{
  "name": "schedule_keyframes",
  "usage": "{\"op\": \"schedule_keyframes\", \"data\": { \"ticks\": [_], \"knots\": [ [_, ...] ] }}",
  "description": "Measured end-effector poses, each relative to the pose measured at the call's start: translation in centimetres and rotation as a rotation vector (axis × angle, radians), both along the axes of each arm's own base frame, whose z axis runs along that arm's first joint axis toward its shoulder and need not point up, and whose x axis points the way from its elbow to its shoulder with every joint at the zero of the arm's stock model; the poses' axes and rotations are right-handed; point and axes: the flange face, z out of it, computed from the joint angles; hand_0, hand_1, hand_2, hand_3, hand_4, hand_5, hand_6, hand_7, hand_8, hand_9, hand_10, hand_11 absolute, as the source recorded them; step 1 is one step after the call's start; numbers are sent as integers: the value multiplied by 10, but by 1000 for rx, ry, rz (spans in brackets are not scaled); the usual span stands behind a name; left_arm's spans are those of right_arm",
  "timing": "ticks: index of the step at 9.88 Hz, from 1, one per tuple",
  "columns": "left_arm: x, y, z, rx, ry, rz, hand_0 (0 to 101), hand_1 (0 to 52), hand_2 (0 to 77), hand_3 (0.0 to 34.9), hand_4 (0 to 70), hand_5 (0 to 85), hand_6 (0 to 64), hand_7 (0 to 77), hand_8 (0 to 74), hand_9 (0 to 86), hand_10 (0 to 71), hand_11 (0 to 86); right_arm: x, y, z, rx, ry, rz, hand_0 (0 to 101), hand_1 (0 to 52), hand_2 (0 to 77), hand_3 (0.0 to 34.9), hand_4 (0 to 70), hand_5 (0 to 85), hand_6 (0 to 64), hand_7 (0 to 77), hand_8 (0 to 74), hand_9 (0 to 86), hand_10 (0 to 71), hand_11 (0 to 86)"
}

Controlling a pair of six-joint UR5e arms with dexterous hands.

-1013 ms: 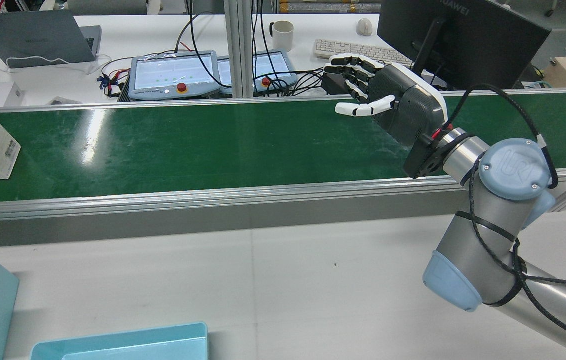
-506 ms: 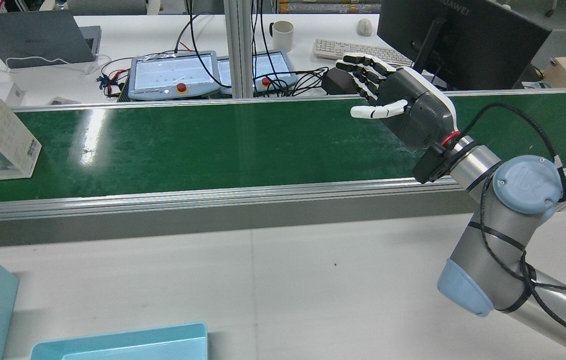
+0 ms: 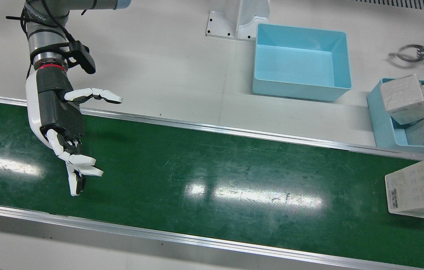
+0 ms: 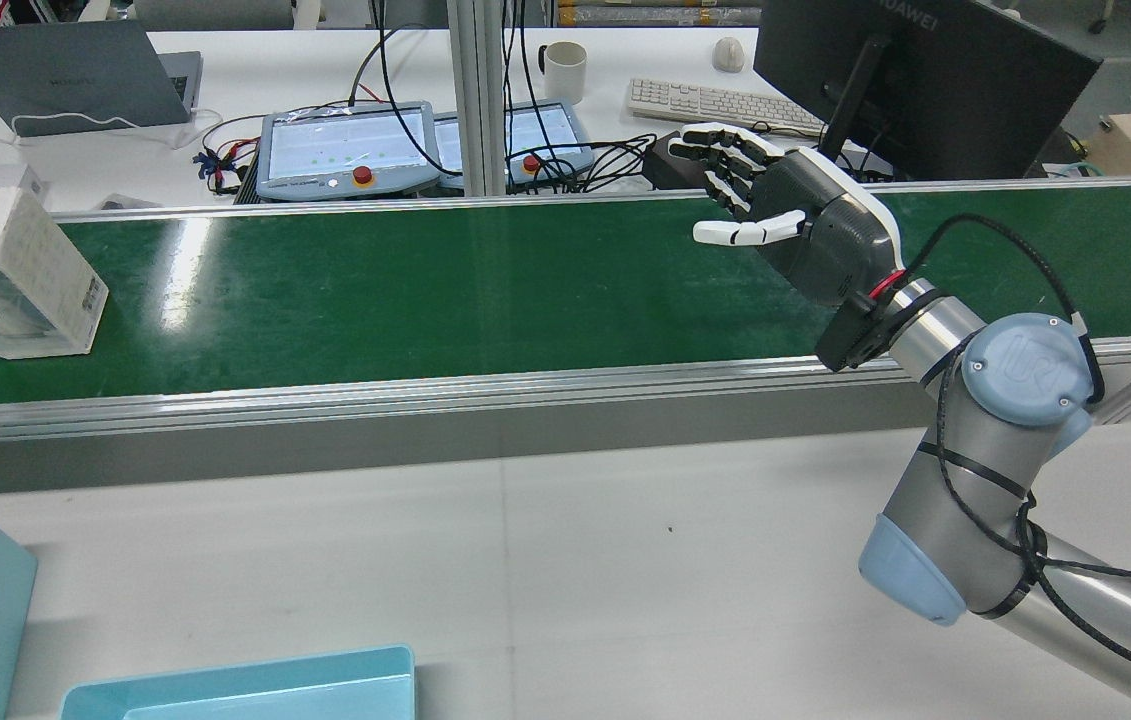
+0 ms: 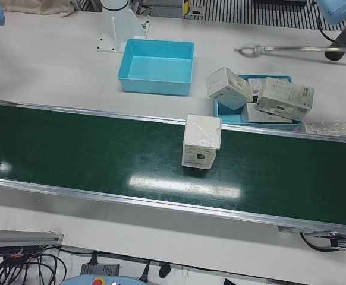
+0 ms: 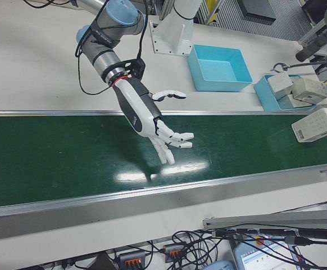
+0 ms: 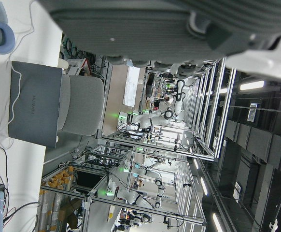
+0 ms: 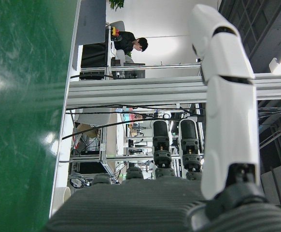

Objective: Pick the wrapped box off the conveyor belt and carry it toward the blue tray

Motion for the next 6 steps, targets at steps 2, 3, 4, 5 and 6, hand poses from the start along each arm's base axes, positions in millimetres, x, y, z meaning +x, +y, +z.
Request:
{"op": "schedule_keyframes", "data": {
  "ticks": [2, 3, 4, 5, 6],
  "knots": [
    [0, 0, 0, 0, 0, 0, 0, 0, 11, 0, 0, 11, 0, 5, 5, 0, 5, 0, -2, -1, 0, -1, 0, 0, 490, 191, 213, 111, 98, 278, 44, 218, 0, 44, 0, 11],
    [0, 0, 0, 0, 0, 0, 0, 0, 11, 0, 0, 11, 0, 5, 5, 0, 5, 0, -3, -1, 0, -1, 0, -1, 490, 191, 213, 111, 98, 278, 44, 218, 0, 44, 0, 11],
    [0, 0, 0, 0, 0, 0, 0, 0, 5, 0, 0, 11, 0, 5, 5, 0, 5, 0, -3, -1, 0, -1, 0, -1, 490, 191, 213, 121, 98, 278, 44, 218, 0, 44, 0, 11],
    [0, 0, 0, 0, 0, 0, 0, 0, 11, 0, 0, 11, 0, 5, 5, 0, 5, 0, -3, -2, 0, 0, 0, -1, 490, 191, 213, 121, 98, 278, 44, 218, 0, 44, 0, 11],
    [0, 0, 0, 0, 0, 0, 0, 0, 11, 0, 0, 11, 0, 5, 5, 0, 5, 0, -3, -2, 0, 3, -3, -1, 489, 175, 191, 109, 82, 267, 44, 218, 0, 44, 0, 11]
  ]
}}
